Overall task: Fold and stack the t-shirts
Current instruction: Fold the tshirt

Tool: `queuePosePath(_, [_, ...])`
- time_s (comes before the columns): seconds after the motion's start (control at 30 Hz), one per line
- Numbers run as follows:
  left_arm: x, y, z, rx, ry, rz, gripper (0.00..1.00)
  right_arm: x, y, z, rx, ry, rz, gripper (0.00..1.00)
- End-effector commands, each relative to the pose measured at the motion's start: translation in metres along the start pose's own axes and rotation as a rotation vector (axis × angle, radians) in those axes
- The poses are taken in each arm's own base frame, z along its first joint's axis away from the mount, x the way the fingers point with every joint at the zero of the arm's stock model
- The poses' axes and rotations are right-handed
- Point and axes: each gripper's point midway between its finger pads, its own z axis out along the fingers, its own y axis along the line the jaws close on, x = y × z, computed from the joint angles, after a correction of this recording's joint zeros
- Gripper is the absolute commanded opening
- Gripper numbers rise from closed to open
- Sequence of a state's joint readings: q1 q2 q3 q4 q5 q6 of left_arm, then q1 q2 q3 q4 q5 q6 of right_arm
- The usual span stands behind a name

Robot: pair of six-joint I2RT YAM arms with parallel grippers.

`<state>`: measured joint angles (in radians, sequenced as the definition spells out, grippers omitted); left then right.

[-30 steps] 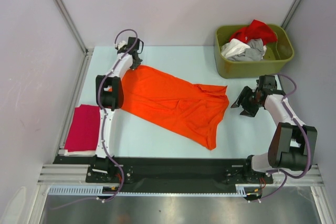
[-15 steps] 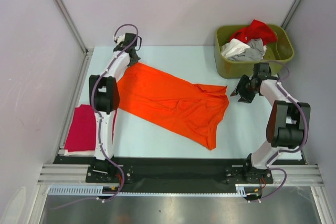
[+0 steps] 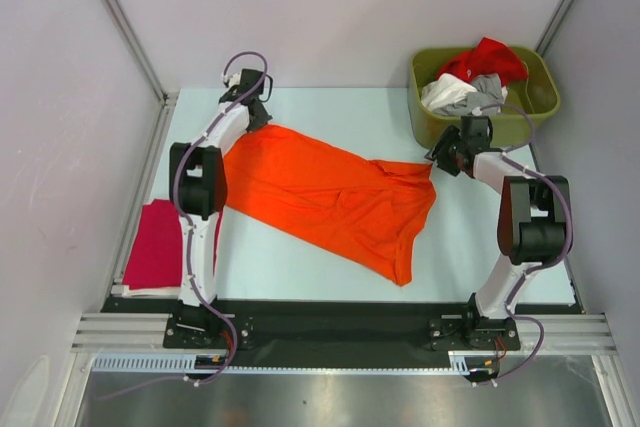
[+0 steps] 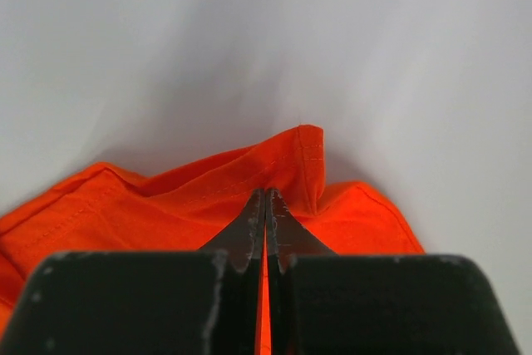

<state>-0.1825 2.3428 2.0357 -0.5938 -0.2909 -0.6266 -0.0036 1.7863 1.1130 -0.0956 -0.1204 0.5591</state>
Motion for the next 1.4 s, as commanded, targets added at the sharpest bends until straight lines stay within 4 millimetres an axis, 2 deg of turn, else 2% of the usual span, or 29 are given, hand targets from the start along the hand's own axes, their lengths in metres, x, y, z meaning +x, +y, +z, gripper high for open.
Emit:
queuePosePath(0.0, [-0.022, -0.020, -0.030, 0.084, -0.061, -0.005, 0.00, -0.004, 0.012, 0.015, 0.006, -0.061, 0.013, 0.51])
queuePosePath(0.03, [-0.022, -0.021, -0.030, 0.088, -0.059, -0.006, 0.00, 0.001, 0.011, 0.018, 0.014, -0.057, 0.021, 0.50])
queuePosePath(0.3, [-0.023, -0.024, -0.031, 0.105, -0.062, 0.001, 0.00, 0.003, 0.003, 0.027, 0.126, -0.089, 0.020, 0.49])
queuePosePath(0.33, [-0.023, -0.025, -0.031, 0.107, -0.062, 0.000, 0.00, 0.000, 0.005, 0.028, 0.132, -0.093, 0.009, 0.45])
queuePosePath(0.4, [-0.023, -0.025, -0.031, 0.110, -0.058, 0.002, 0.00, 0.002, -0.004, 0.028, 0.187, -0.092, 0.000, 0.42])
queuePosePath(0.6, [-0.023, -0.024, -0.032, 0.109, -0.061, 0.011, 0.00, 0.004, -0.007, 0.035, 0.186, -0.085, 0.001, 0.43])
queuePosePath(0.67, [-0.022, -0.025, -0.031, 0.113, -0.059, 0.014, 0.00, 0.004, -0.003, 0.038, 0.174, -0.082, -0.010, 0.30])
queuePosePath(0.7, [-0.023, -0.025, -0.031, 0.112, -0.061, 0.018, 0.00, -0.001, 0.001, 0.039, 0.163, -0.090, -0.016, 0.18])
queuePosePath(0.73, [-0.021, -0.025, -0.030, 0.113, -0.057, 0.022, 0.00, -0.002, 0.003, 0.038, 0.158, -0.087, -0.033, 0.01])
queuePosePath(0.8, [-0.024, -0.026, -0.031, 0.119, -0.064, 0.031, 0.00, -0.008, 0.014, 0.031, 0.144, -0.095, -0.057, 0.00])
queuePosePath(0.9, [-0.026, -0.028, -0.030, 0.141, -0.067, 0.040, 0.00, -0.021, 0.035, 0.002, 0.138, -0.123, -0.106, 0.00])
queuePosePath(0.93, [-0.025, -0.028, -0.028, 0.140, -0.064, 0.043, 0.01, -0.019, 0.039, -0.006, 0.139, -0.115, -0.122, 0.00])
queuePosePath(0.97, [-0.027, -0.029, -0.027, 0.149, -0.066, 0.041, 0.00, -0.026, 0.049, -0.022, 0.118, -0.137, -0.128, 0.00])
queuePosePath(1.03, [-0.028, -0.028, -0.025, 0.154, -0.068, 0.049, 0.00, -0.024, 0.054, -0.038, 0.116, -0.122, -0.140, 0.00])
queuePosePath(1.07, [-0.030, -0.025, -0.022, 0.151, -0.072, 0.046, 0.00, -0.029, 0.063, -0.053, 0.088, -0.132, -0.142, 0.00])
queuePosePath(1.2, [-0.038, -0.022, -0.015, 0.183, -0.080, 0.058, 0.00, -0.027, 0.077, -0.085, 0.049, -0.107, -0.171, 0.00])
queuePosePath(1.37, [-0.049, -0.014, -0.009, 0.208, -0.084, 0.030, 0.00, -0.004, 0.084, -0.112, -0.007, -0.002, -0.189, 0.00])
